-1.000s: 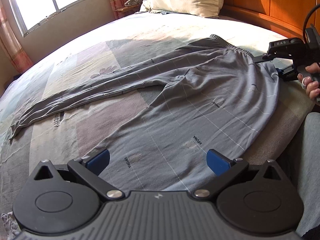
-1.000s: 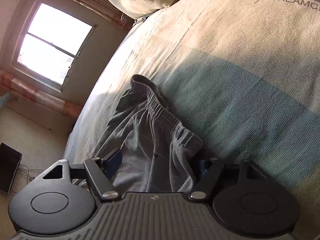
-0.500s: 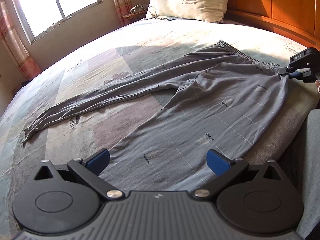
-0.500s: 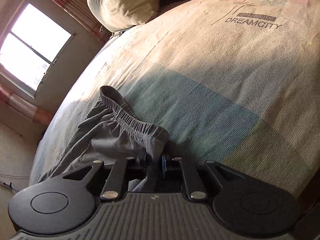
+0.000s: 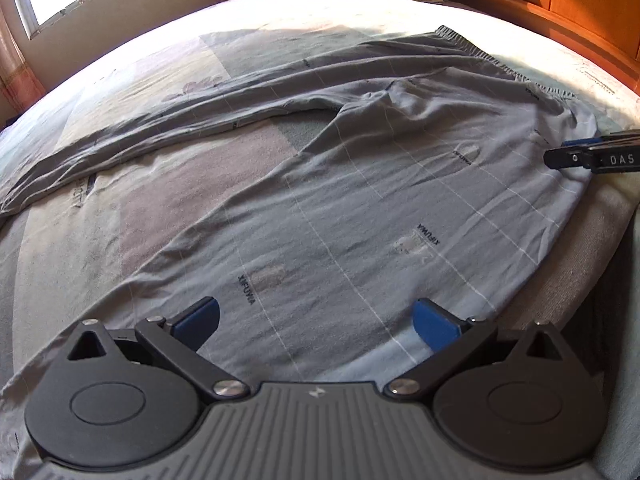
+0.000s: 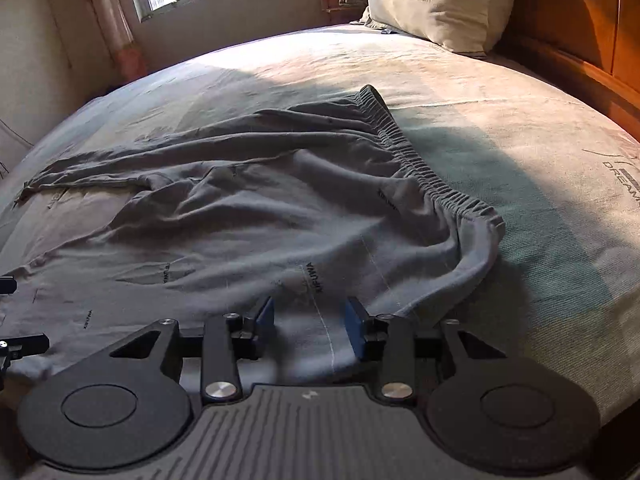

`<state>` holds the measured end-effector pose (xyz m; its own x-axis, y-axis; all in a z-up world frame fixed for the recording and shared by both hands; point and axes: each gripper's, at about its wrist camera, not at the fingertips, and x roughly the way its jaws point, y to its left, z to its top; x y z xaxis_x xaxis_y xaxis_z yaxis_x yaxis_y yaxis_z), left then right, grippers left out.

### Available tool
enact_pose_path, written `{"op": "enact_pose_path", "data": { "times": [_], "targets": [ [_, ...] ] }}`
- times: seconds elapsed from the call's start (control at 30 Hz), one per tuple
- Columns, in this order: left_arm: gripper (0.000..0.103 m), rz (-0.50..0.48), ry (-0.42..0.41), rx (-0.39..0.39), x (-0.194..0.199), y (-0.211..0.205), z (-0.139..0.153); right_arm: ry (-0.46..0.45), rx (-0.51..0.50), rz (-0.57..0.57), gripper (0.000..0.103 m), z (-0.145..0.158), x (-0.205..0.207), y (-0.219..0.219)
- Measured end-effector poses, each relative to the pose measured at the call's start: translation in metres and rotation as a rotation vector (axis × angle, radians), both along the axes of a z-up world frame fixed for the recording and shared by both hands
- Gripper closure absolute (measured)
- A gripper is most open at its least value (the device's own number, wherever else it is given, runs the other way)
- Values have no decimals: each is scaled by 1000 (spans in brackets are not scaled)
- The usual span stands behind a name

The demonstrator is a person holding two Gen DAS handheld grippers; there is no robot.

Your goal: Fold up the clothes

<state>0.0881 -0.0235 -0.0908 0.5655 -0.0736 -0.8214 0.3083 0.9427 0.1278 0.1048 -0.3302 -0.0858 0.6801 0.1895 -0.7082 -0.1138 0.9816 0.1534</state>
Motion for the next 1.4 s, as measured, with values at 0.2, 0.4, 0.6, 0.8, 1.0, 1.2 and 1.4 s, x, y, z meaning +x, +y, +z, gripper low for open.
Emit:
{"op": "enact_pose_path", "data": {
  "times": [0.2,0.4,0.6,0.8,1.0,1.2,1.4],
  "targets": [
    [1,42,73,-28,-22,35,8,-23,24,30,33,-2,-8,2],
    [1,99,53,-51,-7,75,17,-26,-58,50,16,-5,-7,24],
    [1,130,133,-167,-32,107,6,24,-115,68,0,-2,-14,40],
    [1,215,43,-220,-33,186,32,78,-78,8,0,7,-30,43],
    [1,420,96,-615,-22,292,6,91,-68,-13,0,21,-46,52],
    [1,525,11,-527,-34,330,16,92,-80,-25,0,30,-56,68],
    [1,431,-13,-418,-54,321,13,82,-94,20,0,39,-59,97]
  ]
}}
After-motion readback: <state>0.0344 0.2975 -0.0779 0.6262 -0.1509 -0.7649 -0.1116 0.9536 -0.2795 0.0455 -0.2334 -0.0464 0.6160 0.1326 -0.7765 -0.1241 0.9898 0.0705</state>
